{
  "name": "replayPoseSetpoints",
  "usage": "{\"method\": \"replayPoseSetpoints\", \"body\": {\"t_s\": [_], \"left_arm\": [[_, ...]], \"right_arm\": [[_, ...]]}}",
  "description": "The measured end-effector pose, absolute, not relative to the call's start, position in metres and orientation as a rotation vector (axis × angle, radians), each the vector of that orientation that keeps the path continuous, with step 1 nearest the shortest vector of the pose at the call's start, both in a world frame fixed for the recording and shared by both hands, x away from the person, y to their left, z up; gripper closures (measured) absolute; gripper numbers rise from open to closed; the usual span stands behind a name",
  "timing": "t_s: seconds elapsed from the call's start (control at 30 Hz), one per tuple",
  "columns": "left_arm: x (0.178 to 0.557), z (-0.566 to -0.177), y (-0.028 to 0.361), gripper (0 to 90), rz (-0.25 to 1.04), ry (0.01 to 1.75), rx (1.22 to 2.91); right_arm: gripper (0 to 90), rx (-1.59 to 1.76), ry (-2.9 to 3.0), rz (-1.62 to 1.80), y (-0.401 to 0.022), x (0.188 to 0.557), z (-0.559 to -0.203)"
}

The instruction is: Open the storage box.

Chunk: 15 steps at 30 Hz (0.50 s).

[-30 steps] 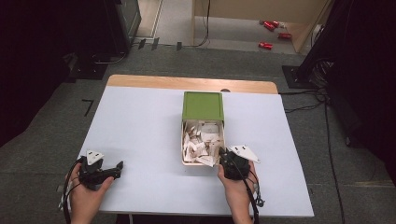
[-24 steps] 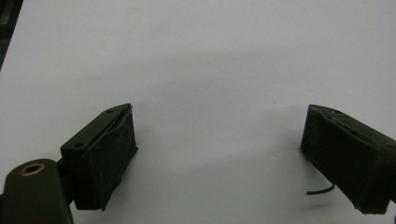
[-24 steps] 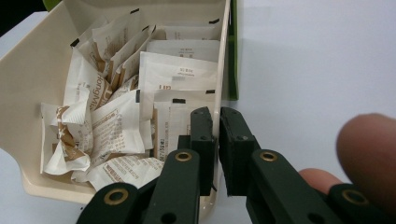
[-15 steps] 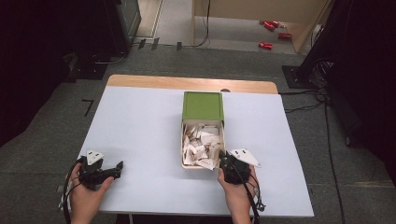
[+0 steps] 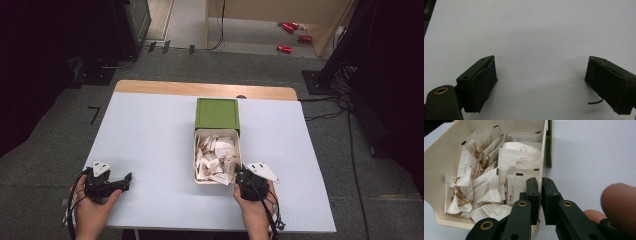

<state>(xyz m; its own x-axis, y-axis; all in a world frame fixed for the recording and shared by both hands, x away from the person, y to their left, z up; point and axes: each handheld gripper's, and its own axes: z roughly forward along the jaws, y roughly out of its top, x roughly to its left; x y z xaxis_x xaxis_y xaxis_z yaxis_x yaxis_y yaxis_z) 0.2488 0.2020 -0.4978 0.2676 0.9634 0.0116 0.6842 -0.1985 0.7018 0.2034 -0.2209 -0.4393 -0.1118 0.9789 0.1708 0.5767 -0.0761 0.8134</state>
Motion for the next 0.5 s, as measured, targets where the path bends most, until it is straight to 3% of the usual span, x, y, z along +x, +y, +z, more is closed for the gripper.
{"method": "replayPoseSetpoints", "body": {"t_s": [0.13,0.23,0.27,0.3,0.37,0.4,0.5], "left_arm": [[0.249,-0.498,0.202,10.7,0.621,1.482,1.96],[0.249,-0.498,0.202,10.7,0.621,1.483,1.959],[0.249,-0.498,0.202,10.7,0.621,1.483,1.959],[0.249,-0.498,0.202,10.7,0.621,1.483,1.96],[0.249,-0.498,0.202,10.8,0.621,1.483,1.96],[0.249,-0.498,0.202,10.7,0.621,1.483,1.96],[0.249,-0.498,0.202,10.8,0.621,1.483,1.96]], "right_arm": [[81.1,1.682,1.722,1.111,-0.222,0.203,-0.439],[66.2,1.672,1.732,1.151,-0.225,0.202,-0.433],[66.2,1.672,1.732,1.151,-0.225,0.202,-0.433],[57.4,1.677,1.729,1.133,-0.225,0.203,-0.43],[53.1,1.677,1.732,1.127,-0.226,0.204,-0.43],[43.5,1.685,1.718,1.118,-0.225,0.204,-0.428],[29.6,1.667,1.728,1.096,-0.225,0.206,-0.424]]}}
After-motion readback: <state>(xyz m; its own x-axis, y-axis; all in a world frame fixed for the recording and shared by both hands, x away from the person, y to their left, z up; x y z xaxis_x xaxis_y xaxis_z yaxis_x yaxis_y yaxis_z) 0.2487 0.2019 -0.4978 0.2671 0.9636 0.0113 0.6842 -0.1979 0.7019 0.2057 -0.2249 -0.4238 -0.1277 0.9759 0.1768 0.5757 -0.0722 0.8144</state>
